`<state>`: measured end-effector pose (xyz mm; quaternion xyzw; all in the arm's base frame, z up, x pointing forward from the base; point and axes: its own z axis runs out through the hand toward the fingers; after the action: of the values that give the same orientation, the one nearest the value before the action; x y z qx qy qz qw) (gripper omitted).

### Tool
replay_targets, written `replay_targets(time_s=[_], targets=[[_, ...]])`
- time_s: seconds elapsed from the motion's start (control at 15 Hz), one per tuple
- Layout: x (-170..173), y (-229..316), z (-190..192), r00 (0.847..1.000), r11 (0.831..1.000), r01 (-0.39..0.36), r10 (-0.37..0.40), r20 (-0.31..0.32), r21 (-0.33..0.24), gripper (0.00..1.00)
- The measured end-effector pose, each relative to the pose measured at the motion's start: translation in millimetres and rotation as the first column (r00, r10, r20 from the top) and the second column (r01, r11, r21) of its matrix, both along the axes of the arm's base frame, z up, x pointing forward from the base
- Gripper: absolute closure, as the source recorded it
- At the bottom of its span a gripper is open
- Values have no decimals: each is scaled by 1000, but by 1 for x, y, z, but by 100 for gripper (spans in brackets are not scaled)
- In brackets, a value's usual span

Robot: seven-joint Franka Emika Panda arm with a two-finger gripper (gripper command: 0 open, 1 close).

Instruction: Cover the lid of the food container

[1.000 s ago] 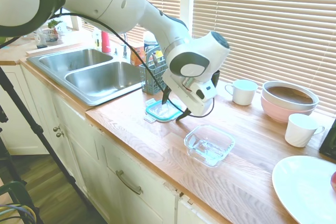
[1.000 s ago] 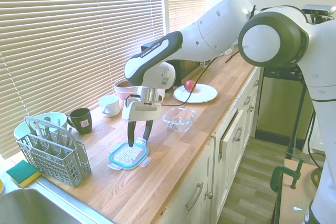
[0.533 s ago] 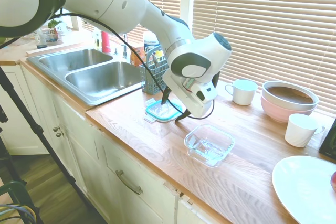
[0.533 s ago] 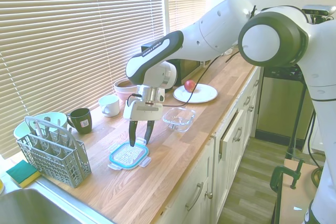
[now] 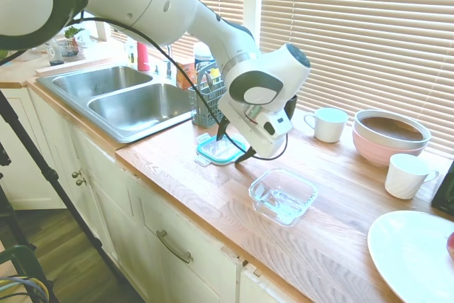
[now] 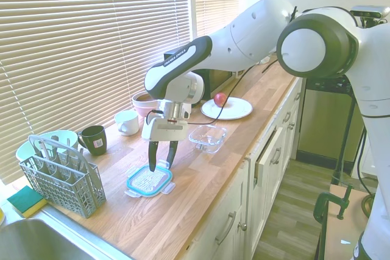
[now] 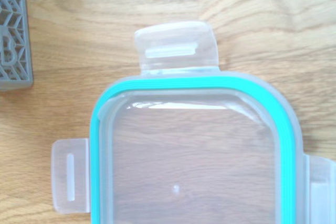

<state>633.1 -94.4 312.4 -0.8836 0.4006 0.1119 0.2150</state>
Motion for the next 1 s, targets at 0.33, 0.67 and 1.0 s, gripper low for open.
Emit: replay_targets(time_s=[0.33, 0.67, 1.0], targets=[[1, 4, 0, 1000, 1000, -5, 5, 0, 1, 100], [1, 4, -3, 1000, 1000, 0, 0, -3, 9, 100], [1, 3, -8, 1000, 1000, 10, -10, -10, 19, 100]])
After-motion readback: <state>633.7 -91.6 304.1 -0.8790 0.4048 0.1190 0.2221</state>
